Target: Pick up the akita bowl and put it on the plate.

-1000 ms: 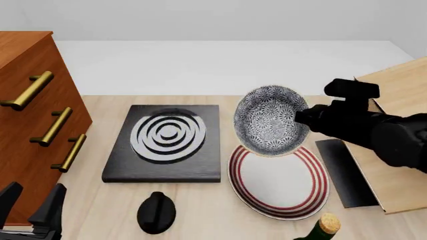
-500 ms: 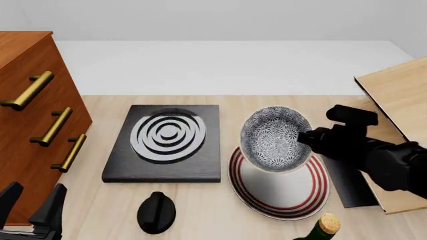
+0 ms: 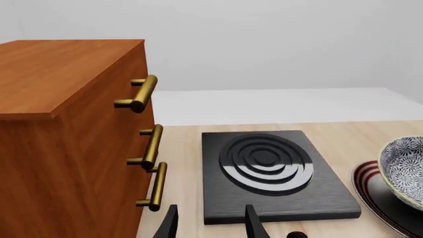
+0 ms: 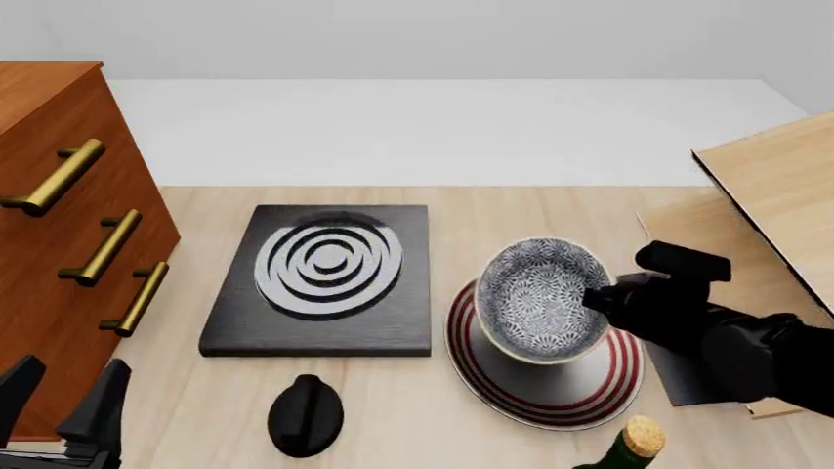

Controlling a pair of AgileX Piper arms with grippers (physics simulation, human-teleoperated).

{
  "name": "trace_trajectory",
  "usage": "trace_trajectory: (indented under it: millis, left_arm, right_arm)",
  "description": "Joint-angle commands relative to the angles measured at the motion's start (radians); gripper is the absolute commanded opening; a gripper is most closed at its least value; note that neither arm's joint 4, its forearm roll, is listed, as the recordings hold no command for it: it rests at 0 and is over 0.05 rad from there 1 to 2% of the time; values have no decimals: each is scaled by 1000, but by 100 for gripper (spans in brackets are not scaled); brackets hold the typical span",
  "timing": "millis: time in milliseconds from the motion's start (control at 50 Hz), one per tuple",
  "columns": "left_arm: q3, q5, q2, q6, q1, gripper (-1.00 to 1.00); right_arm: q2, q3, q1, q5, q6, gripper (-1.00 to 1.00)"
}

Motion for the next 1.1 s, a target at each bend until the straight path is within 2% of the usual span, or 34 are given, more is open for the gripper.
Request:
trace_trajectory:
  millis: [20,320,360,400,560,720,740,960,1020,1100]
  left_arm:
    - [0,2,0,1,0,100]
    - [0,4,0,0,1,100]
    - [0,4,0,1,1,100]
    - [0,4,0,0,1,100]
    - [0,5,0,1,1,100]
    - [0,6,0,1,0,100]
    - [0,6,0,1,0,100]
    - [0,6,0,1,-1,100]
    - [0,6,0,1,-1,100]
    - [0,6,0,2,-1,100]
  right_arm:
    - [-1,49,0,-41,28,-100]
    - [59,93,1,-127,42,-100]
    - [71,99,7,-140,58,-100]
    - [75,96,-2,-141,40,-100]
    - [85,95,-11,-157,30,-100]
    - [48,73,-29,-120,24,-100]
    - [44,71,-30,-116,23,100]
    - [17,59,-46,-98,18,100]
    - [4,71,-18,-95,21,100]
    - [-32,46,-25,-49,3,100]
